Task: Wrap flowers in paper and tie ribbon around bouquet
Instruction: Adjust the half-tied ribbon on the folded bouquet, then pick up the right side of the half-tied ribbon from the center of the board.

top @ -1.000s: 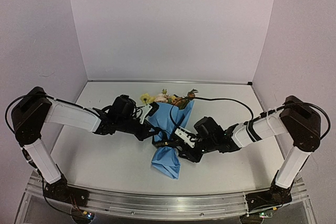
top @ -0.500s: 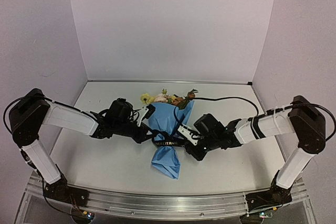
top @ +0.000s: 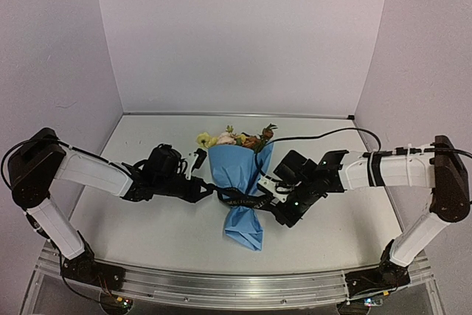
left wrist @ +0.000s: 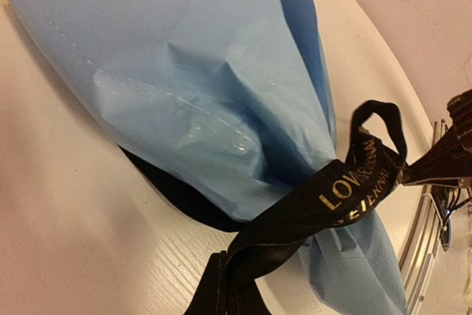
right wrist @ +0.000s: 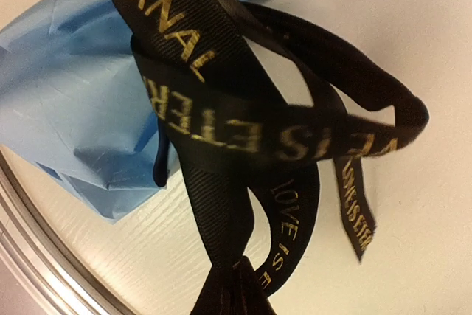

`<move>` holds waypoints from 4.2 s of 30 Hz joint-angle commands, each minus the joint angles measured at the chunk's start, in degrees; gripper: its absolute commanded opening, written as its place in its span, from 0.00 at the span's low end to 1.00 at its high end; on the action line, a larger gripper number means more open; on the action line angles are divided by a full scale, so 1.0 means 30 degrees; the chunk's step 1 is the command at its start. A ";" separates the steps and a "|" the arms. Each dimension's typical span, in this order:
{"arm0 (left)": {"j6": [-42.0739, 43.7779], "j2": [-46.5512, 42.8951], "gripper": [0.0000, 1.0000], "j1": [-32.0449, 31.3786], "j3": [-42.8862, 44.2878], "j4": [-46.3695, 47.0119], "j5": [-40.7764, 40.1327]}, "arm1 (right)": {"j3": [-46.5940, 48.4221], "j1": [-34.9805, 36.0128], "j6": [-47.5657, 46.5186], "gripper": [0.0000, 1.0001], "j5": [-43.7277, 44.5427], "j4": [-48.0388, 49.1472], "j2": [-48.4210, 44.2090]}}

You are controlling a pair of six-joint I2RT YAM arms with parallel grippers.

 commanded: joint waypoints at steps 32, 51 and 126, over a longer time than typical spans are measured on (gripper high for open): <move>-0.3720 -0.5869 0.00 0.0011 -0.2826 -0.3864 -0.5348 | 0.1775 0.1534 0.5492 0.00 -0.0928 0.0067 0.1542; -0.4282 -0.4059 0.00 0.0619 -0.1852 -0.6113 -0.7524 | -0.1851 0.0430 0.6534 0.00 0.0066 0.0068 0.0909; -0.4204 -0.7867 0.46 0.0862 -0.3231 -0.4281 -0.3477 | -0.2700 -0.3036 0.4418 0.26 -0.9044 1.0467 0.1482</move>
